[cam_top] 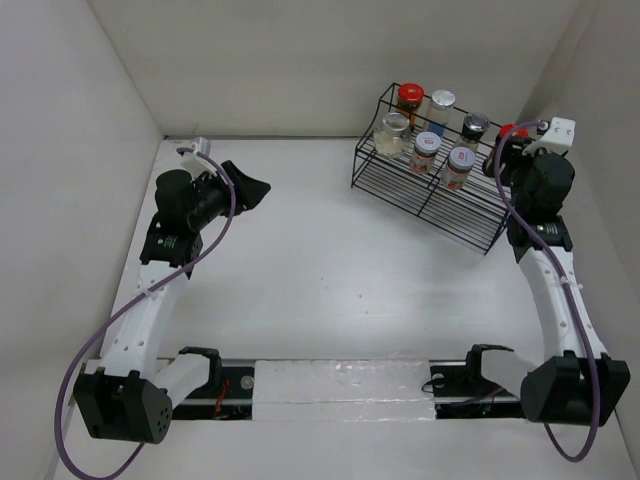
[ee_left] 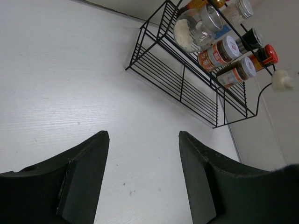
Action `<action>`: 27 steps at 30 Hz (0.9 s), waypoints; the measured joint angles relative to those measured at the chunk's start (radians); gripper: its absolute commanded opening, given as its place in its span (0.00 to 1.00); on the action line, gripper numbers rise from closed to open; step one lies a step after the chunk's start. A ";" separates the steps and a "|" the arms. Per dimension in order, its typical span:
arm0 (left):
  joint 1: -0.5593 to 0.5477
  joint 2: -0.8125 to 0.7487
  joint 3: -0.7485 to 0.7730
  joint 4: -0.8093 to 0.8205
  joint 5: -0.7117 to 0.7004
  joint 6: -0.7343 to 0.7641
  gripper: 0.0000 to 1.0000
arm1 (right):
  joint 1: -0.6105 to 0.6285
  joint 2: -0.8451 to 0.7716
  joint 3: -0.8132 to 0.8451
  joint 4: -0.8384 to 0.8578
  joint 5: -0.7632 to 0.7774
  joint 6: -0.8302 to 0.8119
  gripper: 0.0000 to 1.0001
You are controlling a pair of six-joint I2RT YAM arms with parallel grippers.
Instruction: Organize the condiment bottles
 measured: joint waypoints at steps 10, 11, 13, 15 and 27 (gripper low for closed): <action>0.000 0.000 0.000 0.010 0.026 -0.002 0.66 | -0.026 0.113 -0.063 -0.027 -0.019 0.048 0.50; 0.000 0.000 0.000 0.012 0.027 -0.003 0.68 | -0.030 0.127 -0.067 -0.024 -0.020 0.051 0.50; 0.000 0.000 0.000 0.015 0.030 -0.003 0.71 | -0.034 0.151 -0.076 -0.021 -0.019 0.055 0.54; 0.000 0.000 0.000 0.016 0.031 -0.005 0.72 | -0.036 0.174 -0.081 -0.021 -0.019 0.057 0.58; 0.000 0.024 0.000 0.029 0.051 -0.009 0.80 | -0.037 0.185 -0.107 0.003 -0.010 0.067 0.93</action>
